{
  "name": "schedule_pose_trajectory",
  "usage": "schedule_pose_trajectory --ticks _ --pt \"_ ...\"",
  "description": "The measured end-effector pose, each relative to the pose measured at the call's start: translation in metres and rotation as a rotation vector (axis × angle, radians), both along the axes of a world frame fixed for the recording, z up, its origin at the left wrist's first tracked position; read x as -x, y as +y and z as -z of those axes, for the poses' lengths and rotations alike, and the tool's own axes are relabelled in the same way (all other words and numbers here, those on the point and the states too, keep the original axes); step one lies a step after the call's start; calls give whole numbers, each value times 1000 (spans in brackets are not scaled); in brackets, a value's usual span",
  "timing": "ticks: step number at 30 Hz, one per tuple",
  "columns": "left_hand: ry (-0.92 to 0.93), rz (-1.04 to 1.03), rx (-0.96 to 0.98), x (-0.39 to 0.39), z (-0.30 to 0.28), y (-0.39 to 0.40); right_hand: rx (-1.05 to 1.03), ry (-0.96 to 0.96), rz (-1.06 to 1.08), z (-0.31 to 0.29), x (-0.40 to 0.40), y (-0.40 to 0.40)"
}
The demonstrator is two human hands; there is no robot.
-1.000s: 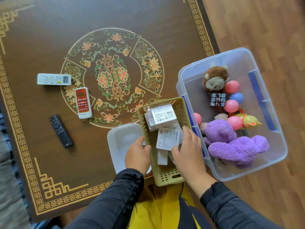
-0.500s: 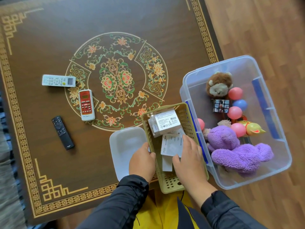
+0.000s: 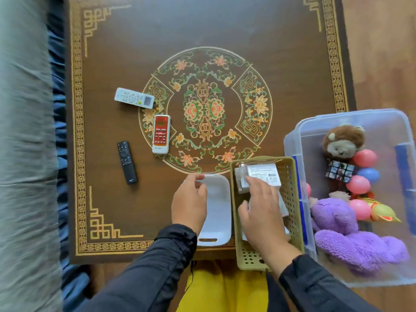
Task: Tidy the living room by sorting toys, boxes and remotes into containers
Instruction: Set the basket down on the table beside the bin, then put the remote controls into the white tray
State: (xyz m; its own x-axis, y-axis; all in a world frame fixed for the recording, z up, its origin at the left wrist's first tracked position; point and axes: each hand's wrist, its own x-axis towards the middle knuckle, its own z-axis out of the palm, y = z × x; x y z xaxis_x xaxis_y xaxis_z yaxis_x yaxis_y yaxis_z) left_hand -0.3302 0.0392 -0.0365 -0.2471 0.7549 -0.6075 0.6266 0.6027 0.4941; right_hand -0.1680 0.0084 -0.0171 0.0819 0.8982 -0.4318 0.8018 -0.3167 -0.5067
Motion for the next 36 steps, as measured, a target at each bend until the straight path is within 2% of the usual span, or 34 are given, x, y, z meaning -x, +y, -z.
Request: schedule_pose_trajectory --ticks 3,6,12,15,18,21,27,36 --pt "6 -7 -4 4 0 5 -2 92 -71 3 23 12" --pt "48 -12 31 12 8 -1 84 146 -71 10 42 13" --pt "208 -55 151 53 29 -23 214 85 -11 23 67 2" --pt "195 28 309 68 42 -32 225 31 57 29 80 -5" --pt "114 213 420 75 59 -31 220 -7 119 37 92 -4" --pt "51 338 436 80 72 -33 224 -44 192 44 103 -7" --pt "3 412 436 103 82 -32 253 -75 198 44 120 -17" --pt "-5 273 300 187 41 -9 125 -2 177 27 167 -6"
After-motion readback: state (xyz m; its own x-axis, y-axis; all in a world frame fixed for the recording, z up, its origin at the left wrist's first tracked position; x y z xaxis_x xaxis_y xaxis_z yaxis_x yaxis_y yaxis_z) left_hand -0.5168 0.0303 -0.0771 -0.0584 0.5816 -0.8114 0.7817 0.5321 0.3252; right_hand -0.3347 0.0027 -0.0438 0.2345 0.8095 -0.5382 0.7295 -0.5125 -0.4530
